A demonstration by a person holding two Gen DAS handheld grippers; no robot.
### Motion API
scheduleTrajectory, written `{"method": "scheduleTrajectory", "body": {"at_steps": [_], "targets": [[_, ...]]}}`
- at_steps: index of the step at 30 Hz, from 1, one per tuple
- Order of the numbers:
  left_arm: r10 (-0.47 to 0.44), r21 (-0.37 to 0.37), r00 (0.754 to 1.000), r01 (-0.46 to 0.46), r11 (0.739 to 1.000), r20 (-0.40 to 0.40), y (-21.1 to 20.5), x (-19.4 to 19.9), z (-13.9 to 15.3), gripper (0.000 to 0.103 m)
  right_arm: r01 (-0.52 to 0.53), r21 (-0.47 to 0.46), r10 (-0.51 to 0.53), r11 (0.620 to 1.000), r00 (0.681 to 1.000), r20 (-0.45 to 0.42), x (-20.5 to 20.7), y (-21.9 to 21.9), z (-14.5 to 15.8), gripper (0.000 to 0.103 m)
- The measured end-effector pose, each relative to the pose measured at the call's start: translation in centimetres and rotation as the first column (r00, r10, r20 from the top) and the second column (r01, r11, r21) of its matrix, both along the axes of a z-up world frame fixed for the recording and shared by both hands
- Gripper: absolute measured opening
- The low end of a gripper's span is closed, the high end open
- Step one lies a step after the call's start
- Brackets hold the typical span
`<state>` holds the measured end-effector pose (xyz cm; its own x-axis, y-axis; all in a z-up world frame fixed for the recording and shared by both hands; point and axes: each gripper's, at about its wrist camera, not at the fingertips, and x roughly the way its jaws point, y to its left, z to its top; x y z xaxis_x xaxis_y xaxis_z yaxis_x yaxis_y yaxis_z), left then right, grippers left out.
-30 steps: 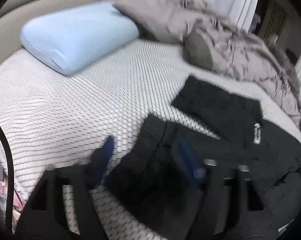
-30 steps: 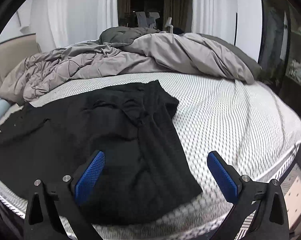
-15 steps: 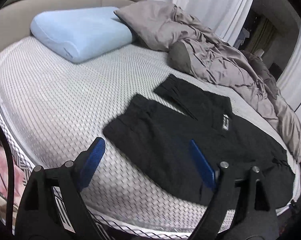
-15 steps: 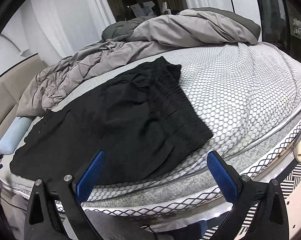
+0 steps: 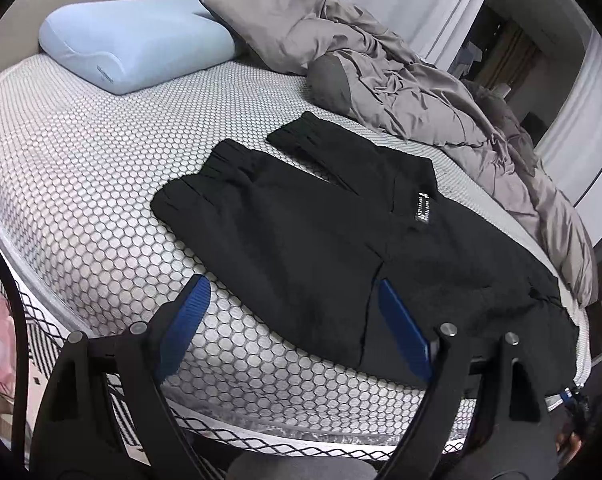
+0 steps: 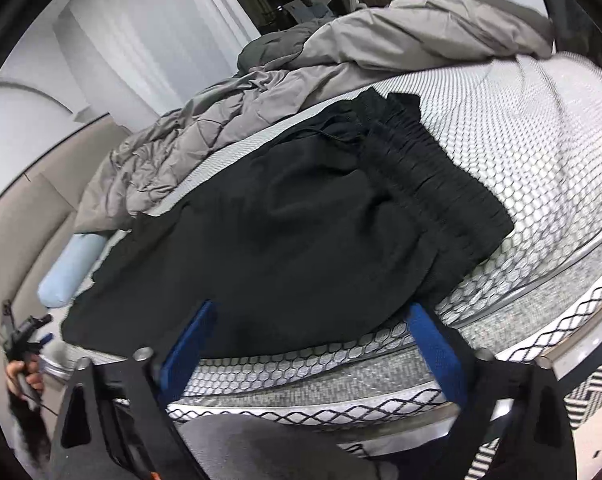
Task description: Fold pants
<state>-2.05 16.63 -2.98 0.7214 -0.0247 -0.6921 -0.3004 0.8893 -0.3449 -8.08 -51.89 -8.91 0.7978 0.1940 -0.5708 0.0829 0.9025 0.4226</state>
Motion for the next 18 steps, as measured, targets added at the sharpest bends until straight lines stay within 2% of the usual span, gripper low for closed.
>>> {"method": "scheduleTrajectory", "body": {"at_steps": [1, 5, 9, 11, 12, 14, 15, 17, 18], "targets": [[-0.004, -0.004, 1.0, 0.004, 1.0, 0.0, -0.1, 0.0, -0.1, 0.084, -0.007, 0.025, 0.007, 1.0, 1.0, -0.004, 0.1, -0.3, -0.2, 0.087], [-0.019, -0.016, 1.0, 0.019, 1.0, -0.006, -0.1, 0.5, -0.5, 0.084, -0.008, 0.14, 0.006, 0.99, 1.0, 0.014, 0.5, -1.9, -0.8, 0.083], [-0.028, -0.031, 0.999, 0.028, 0.999, -0.02, 0.0, 1.6, -0.9, 0.084, 0.026, 0.233, -0.033, 0.972, 0.999, 0.024, 1.9, -3.8, -0.9, 0.083], [-0.032, -0.044, 0.999, 0.03, 0.999, -0.035, 0.0, 2.4, -1.3, 0.082, 0.046, 0.282, -0.054, 0.958, 0.998, 0.022, 2.7, -4.7, -1.1, 0.077], [-0.031, -0.048, 0.999, 0.029, 0.998, -0.045, 0.0, 2.9, -1.5, 0.078, 0.06, 0.287, -0.068, 0.956, 0.997, 0.02, 3.3, -5.0, -1.1, 0.073], [-0.028, -0.059, 0.997, 0.024, 0.998, -0.069, 0.0, 4.1, -1.9, 0.069, 0.087, 0.266, -0.094, 0.96, 0.996, 0.014, 4.1, -5.3, -0.7, 0.051], [-0.021, -0.066, 0.997, 0.016, 0.998, -0.074, 0.1, 4.5, -2.1, 0.062, 0.102, 0.254, -0.107, 0.962, 0.994, 0.007, 4.8, -5.5, -0.4, 0.045], [-0.004, -0.082, 0.997, -0.003, 0.997, -0.074, 0.5, 5.1, -2.4, 0.05, 0.114, 0.25, -0.12, 0.961, 0.993, 0.009, 5.6, -6.0, 0.1, 0.02], [0.006, -0.089, 0.997, -0.013, 0.996, -0.08, 0.7, 5.3, -2.6, 0.047, 0.127, 0.242, -0.134, 0.962, 0.991, 0.012, 6.1, -6.2, 0.5, 0.016]]}}
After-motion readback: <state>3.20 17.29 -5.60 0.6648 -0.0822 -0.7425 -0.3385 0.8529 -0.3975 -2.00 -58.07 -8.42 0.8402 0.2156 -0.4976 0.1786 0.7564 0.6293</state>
